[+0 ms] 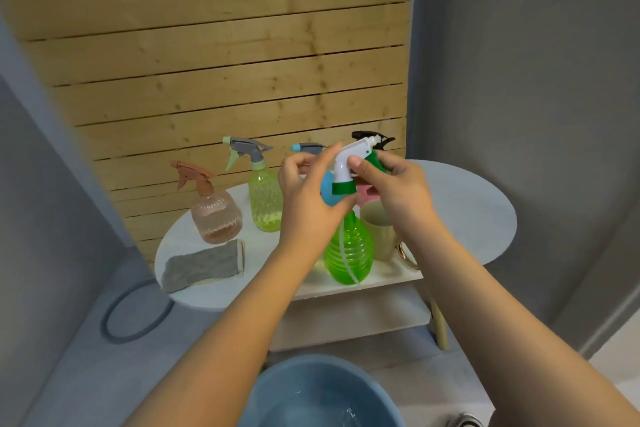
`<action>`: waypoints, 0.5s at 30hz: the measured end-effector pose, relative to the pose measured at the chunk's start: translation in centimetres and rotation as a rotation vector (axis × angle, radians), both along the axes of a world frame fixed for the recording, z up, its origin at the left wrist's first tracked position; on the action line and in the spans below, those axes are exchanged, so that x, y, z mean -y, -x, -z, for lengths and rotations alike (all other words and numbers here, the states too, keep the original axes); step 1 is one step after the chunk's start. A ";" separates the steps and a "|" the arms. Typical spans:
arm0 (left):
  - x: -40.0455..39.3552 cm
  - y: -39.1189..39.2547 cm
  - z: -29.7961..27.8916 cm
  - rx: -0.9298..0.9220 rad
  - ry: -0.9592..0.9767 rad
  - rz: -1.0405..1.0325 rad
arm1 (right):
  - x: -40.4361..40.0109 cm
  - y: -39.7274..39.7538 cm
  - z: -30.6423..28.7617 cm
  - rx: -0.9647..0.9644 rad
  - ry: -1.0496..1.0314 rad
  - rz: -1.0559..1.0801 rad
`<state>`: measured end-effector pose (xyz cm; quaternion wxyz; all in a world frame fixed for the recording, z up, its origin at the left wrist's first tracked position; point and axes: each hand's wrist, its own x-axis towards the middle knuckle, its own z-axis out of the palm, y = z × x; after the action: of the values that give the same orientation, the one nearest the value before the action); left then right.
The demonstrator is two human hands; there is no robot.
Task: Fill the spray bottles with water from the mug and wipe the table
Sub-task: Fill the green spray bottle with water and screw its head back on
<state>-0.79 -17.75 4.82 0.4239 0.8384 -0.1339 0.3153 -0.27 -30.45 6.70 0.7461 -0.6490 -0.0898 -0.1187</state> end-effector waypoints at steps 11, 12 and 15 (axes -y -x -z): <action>-0.4 -3.5 0.0 -0.527 0.093 0.118 | 1.0 -2.0 -2.0 0.137 -0.253 0.215; -0.5 -3.7 0.1 -0.528 0.093 0.113 | 0.9 -2.0 -2.1 0.149 -0.269 0.218; -0.4 -4.0 0.0 -0.504 0.099 0.081 | 0.6 -2.1 -2.1 0.164 -0.288 0.211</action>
<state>3.21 -17.38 4.83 0.4965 0.8629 -0.0418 0.0852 1.79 -31.02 8.78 0.8048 -0.5296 -0.0641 -0.2602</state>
